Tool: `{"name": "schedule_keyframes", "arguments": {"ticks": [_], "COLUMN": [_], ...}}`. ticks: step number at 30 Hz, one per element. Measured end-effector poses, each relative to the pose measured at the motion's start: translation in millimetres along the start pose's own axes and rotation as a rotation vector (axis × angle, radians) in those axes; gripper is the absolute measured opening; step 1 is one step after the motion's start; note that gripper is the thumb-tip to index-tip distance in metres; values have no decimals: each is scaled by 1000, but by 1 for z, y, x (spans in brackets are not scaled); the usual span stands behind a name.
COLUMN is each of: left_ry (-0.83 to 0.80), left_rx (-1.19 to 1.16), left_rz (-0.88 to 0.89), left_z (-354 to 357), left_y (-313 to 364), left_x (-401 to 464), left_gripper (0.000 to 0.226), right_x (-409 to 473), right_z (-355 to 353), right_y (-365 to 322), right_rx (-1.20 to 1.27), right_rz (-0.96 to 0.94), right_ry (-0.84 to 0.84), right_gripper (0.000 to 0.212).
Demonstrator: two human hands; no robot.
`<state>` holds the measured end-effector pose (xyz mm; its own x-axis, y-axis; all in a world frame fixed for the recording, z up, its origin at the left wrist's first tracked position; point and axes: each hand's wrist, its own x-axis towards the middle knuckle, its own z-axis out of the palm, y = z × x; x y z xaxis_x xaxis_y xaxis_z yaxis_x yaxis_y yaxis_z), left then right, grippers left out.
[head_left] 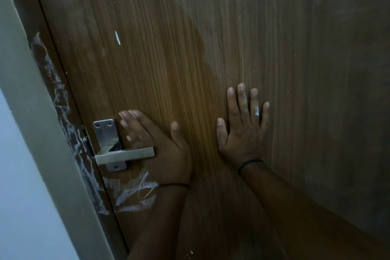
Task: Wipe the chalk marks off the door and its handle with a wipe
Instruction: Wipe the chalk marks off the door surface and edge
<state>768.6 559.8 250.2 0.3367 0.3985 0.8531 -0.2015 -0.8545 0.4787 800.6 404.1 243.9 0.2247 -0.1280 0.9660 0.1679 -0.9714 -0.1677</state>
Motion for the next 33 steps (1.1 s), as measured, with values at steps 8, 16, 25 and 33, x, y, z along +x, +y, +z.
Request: {"name": "schedule_keyframes", "arguments": {"ticks": [8, 16, 25, 33], "left_ry": [-123, -273, -334, -329], "left_rx": [53, 97, 131, 142], "left_rz": [148, 410, 450, 302], "left_z": [2, 6, 7, -2], "left_y": [3, -13, -35, -81], "left_x": [-23, -69, -95, -93], "left_gripper": [79, 73, 65, 68], "right_x": [0, -1, 0, 0], "right_z": [1, -2, -1, 1], "right_y": [1, 0, 1, 3], "right_rx": [-8, -21, 5, 10], "right_rz": [-9, -2, -3, -4], "right_ry": [5, -15, -19, -4], "right_gripper": [66, 67, 67, 67]}}
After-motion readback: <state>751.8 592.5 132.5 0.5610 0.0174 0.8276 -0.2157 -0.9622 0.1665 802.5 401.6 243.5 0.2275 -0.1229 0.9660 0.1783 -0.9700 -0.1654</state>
